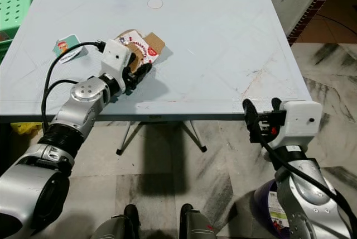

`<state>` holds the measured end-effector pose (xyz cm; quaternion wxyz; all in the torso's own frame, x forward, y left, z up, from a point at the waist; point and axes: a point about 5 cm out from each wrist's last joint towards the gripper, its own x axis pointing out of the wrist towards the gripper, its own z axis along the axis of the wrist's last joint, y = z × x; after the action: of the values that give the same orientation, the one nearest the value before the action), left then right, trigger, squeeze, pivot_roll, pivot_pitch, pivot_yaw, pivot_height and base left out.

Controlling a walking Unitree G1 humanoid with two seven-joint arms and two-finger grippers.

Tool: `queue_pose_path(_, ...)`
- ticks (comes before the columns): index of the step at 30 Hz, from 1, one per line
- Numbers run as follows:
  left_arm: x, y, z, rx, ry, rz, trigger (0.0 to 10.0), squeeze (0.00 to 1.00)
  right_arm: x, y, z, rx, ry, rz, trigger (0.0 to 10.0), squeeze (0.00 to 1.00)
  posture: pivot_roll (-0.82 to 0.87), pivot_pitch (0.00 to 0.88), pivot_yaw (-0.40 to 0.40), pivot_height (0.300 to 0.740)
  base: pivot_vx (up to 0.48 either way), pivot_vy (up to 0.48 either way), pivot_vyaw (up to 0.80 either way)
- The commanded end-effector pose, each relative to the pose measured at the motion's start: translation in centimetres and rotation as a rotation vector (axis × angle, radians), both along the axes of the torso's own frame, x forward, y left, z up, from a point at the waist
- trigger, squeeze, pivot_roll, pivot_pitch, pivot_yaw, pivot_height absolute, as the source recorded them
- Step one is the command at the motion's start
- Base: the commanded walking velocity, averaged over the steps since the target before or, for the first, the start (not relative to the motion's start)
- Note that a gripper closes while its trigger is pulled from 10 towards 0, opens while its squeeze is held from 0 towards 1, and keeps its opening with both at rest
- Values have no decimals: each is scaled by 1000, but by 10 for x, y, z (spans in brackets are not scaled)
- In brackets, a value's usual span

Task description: Picking trash to rubbish bin

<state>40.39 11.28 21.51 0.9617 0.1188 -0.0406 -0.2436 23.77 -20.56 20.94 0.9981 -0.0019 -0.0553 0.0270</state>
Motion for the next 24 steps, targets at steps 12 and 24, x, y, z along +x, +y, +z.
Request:
queue_pose_path(12,-6,9,-38,65,159,4,0,0,-2,-7,0,0,12,-26,10000,0,-174,370,-47,740,0,0,0)
queue_pose_path(24,-9,3,-22,15,106,-54,0,0,2,-7,1,3,1,-25,10000,0,-163,356,-43,740,0,0,0)
